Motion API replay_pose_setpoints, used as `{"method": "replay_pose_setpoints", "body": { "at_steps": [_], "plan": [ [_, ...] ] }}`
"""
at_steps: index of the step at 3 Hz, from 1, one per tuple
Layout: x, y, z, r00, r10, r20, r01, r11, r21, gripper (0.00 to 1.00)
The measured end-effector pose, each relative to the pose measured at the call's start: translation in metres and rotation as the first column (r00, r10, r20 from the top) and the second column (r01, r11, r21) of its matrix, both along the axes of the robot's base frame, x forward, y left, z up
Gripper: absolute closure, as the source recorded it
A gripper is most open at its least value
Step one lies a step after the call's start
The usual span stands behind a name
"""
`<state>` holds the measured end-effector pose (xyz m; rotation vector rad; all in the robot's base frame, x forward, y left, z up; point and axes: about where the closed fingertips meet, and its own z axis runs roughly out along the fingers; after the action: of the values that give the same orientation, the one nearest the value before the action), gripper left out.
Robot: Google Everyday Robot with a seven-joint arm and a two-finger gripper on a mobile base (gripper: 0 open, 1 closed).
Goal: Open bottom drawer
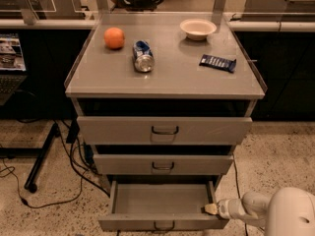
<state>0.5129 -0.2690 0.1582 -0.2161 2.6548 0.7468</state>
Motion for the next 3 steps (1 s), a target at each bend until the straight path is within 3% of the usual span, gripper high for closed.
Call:
{"method": "replay_pose_setpoints", "body": {
  "at_steps": [1,2,3],
  "plan": [
    [0.002,0.015,-0.004,0.9987,0.043,-0.026,-0.043,0.999,-0.003,1.0],
    [0.002,0.015,-0.004,0.9987,0.043,-0.026,-0.043,0.999,-0.003,1.0],
    [-0.006,0.029,-0.011,0.9948,0.088,-0.052,-0.087,0.996,0.026,1.0]
  ]
}}
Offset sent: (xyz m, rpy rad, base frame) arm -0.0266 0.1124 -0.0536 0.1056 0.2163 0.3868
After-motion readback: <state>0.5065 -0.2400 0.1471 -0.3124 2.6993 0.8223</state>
